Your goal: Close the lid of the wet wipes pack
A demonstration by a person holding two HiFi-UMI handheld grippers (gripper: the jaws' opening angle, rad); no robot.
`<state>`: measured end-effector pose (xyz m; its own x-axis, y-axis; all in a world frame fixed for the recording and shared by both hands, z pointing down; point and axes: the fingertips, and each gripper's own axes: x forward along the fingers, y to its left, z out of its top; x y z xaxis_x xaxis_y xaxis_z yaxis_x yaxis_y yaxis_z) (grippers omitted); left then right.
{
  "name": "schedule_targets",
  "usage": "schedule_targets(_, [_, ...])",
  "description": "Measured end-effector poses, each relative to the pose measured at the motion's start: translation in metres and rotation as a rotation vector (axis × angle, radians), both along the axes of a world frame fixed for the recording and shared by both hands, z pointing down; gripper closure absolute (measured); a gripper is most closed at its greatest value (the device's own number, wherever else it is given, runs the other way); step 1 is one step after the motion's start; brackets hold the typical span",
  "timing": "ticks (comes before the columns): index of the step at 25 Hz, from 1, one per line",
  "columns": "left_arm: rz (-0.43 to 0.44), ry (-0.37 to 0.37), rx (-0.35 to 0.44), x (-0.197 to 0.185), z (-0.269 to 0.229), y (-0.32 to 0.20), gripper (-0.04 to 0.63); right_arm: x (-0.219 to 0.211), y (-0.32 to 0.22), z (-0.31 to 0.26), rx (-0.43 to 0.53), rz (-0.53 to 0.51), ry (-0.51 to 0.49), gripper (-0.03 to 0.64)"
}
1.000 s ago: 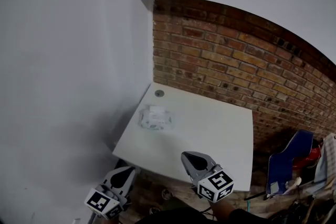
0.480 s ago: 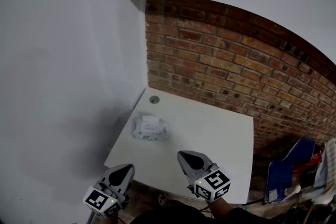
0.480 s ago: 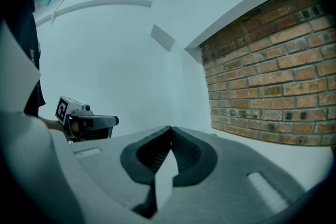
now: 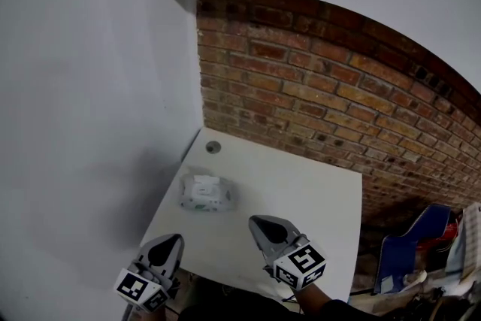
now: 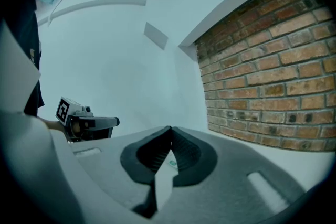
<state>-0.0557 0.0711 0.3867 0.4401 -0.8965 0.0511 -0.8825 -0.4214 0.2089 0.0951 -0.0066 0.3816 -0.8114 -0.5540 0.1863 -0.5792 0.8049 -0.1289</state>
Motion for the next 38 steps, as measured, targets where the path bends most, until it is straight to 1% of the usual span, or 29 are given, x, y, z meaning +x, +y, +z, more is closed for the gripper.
schedule_targets(2, [0.013,0.017,0.016,-0.002,-0.004,-0.011,0.597,-0.003,-0.009,0.002,-0.005,0.011,0.0,0.618])
schedule_targets(5, [0.033,0.019,0.007,-0.011,-0.001,-0.027,0.597,-0.01,-0.02,0.005,-0.012,0.037,0.002,0.618])
schedule_targets(10, [0.105,0.049,0.014,-0.023,-0.005,-0.056,0.597,-0.024,-0.04,0.006,-0.014,0.09,0.008,0.618])
schedule_targets(20, [0.207,0.045,-0.019,-0.05,0.018,-0.113,0.597,-0.054,-0.085,0.016,-0.013,0.19,0.015,0.618])
schedule_targets(22, [0.223,0.037,-0.032,-0.055,0.026,-0.122,0.597,-0.06,-0.094,0.019,-0.01,0.207,0.015,0.618])
schedule_targets(25, [0.235,0.004,-0.077,-0.066,0.045,-0.133,0.597,-0.07,-0.106,0.025,-0.009,0.228,0.015,0.618])
schedule_targets(29, [0.263,0.033,-0.081,-0.07,0.053,-0.149,0.597,-0.083,-0.12,0.032,-0.019,0.238,0.026,0.618])
schedule_targets(33, [0.264,-0.011,-0.129,-0.082,0.078,-0.163,0.597,-0.092,-0.131,0.045,-0.018,0.245,0.043,0.618])
schedule_targets(36, [0.279,-0.004,-0.133,-0.084,0.088,-0.173,0.597,-0.1,-0.139,0.054,-0.021,0.243,0.065,0.618])
schedule_targets(38, [0.293,0.0,-0.141,-0.084,0.095,-0.176,0.597,-0.105,-0.142,0.059,-0.038,0.242,0.083,0.618])
